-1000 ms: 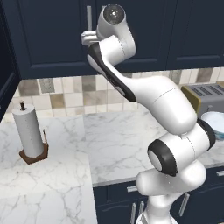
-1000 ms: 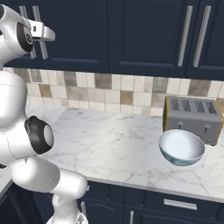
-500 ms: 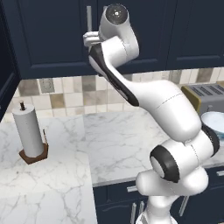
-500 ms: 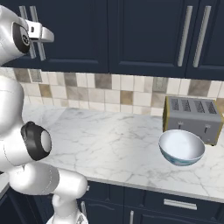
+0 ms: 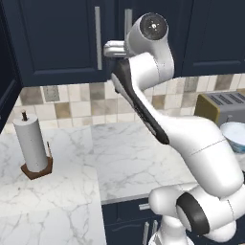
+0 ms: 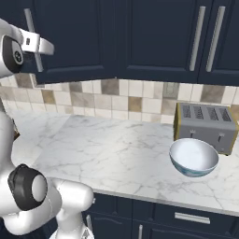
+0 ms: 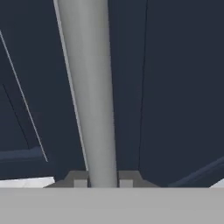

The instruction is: Open the cabinet and setup a tea strainer by placing it in the bowl upright.

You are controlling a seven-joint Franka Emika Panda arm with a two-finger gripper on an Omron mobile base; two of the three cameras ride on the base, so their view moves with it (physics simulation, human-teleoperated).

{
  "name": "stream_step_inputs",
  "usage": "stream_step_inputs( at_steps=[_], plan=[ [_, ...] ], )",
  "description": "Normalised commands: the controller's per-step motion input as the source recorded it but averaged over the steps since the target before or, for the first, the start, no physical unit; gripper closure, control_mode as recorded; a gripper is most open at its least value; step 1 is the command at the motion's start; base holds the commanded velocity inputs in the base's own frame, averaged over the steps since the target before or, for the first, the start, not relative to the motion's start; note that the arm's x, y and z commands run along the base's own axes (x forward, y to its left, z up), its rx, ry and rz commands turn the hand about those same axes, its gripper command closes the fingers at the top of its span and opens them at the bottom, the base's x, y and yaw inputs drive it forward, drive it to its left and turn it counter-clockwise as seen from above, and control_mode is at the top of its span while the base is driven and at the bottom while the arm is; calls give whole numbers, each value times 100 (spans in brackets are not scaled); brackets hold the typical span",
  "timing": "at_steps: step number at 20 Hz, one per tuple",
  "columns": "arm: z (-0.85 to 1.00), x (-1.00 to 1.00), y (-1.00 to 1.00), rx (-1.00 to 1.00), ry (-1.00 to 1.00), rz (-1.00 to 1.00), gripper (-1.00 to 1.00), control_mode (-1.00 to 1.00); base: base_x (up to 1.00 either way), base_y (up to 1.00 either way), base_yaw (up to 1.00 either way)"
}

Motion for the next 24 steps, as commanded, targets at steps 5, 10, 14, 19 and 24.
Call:
stream_step_inputs(
  at_steps=[5, 10, 14, 19, 24],
  plan=[
    [11, -100, -67, 23, -5, 7, 100, -100, 0, 0, 0],
    [23, -100, -46, 25, -17, 18, 100, -100, 0, 0, 0],
    [39, -88, -60, 15, -18, 30, 100, -100, 0, 0, 0],
    [35, -62, -51, 1, -5, 31, 100, -100, 0, 0, 0],
    [10, -62, 0, -13, 8, 11, 100, -100, 0, 0, 0]
  ],
)
